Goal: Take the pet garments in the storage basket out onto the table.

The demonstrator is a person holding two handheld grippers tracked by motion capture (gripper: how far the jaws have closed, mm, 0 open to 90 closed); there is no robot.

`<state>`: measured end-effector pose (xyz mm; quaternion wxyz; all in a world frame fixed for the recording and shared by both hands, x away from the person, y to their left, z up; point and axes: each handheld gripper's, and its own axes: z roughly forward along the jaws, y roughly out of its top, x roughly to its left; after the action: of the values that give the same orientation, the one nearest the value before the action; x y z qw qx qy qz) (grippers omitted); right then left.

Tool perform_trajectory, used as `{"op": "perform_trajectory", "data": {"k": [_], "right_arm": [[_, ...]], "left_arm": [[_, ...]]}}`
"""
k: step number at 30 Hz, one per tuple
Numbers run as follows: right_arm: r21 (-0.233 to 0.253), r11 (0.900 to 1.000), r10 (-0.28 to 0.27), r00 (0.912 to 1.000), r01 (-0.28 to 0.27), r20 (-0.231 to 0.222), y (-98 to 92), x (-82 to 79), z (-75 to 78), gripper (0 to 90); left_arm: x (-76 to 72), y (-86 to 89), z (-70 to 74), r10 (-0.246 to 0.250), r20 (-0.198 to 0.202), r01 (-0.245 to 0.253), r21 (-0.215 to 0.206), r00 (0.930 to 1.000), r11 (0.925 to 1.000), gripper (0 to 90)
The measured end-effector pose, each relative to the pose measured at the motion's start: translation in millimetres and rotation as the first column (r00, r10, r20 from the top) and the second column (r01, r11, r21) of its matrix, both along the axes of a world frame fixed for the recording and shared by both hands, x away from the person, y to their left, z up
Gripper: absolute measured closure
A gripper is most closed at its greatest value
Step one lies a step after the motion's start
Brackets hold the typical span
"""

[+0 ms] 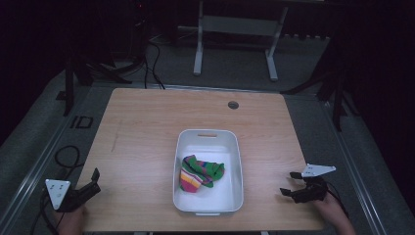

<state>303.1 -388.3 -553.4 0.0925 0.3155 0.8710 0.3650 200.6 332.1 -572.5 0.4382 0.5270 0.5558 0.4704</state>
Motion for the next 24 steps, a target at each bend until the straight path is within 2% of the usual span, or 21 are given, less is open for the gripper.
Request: {"op": "perform_trajectory", "data": {"k": [3,5,8,16,17,18,20,24], "right_arm": [[-0.021,0.998,0.06,0.9982,-0.06,0.003,6.4,1.0,3.8,15.0],[-0.025,0.997,0.073,0.9973,-0.073,0.002,8.6,1.3,5.1,15.0],[-0.045,0.991,0.129,0.9916,-0.129,-0.01,17.6,3.3,10.2,15.0],[-0.065,0.98,0.187,0.9809,-0.19,-0.054,33.2,5.7,19.4,15.0],[-0.078,0.975,0.201,0.9771,-0.206,-0.07,38.0,6.3,22.4,15.0],[-0.078,0.975,0.201,0.9771,-0.206,-0.07,38.0,6.3,22.4,15.0],[-0.101,0.967,0.227,0.9698,-0.235,-0.09,45.9,7.0,27.8,15.0],[-0.105,0.959,0.252,0.9629,-0.262,-0.097,54.2,7.6,35.2,15.0]], "left_arm": [[0.1,0.1,0.0,-0.001,-0.001,0.001,0.0,1.0,1.0,1.4],[0.0,0.0,0.0,-0.001,0.0,0.001,0.0,1.0,1.0,1.4],[0.0,0.0,0.0,-0.001,0.0,0.001,0.0,1.0,1.0,1.4],[0.0,0.1,0.0,-0.003,0.0,0.003,0.0,1.0,1.0,1.4],[0.0,0.1,0.0,-0.004,0.0,0.004,0.0,1.0,1.0,1.4],[-0.1,0.3,0.0,-0.004,0.001,0.004,-0.001,1.0,1.0,1.4],[0.0,0.4,0.0,-0.005,0.0,0.005,0.0,1.0,1.0,1.4],[0.1,0.3,0.0,-0.007,0.0,0.007,0.0,1.0,1.0,1.4]]}}
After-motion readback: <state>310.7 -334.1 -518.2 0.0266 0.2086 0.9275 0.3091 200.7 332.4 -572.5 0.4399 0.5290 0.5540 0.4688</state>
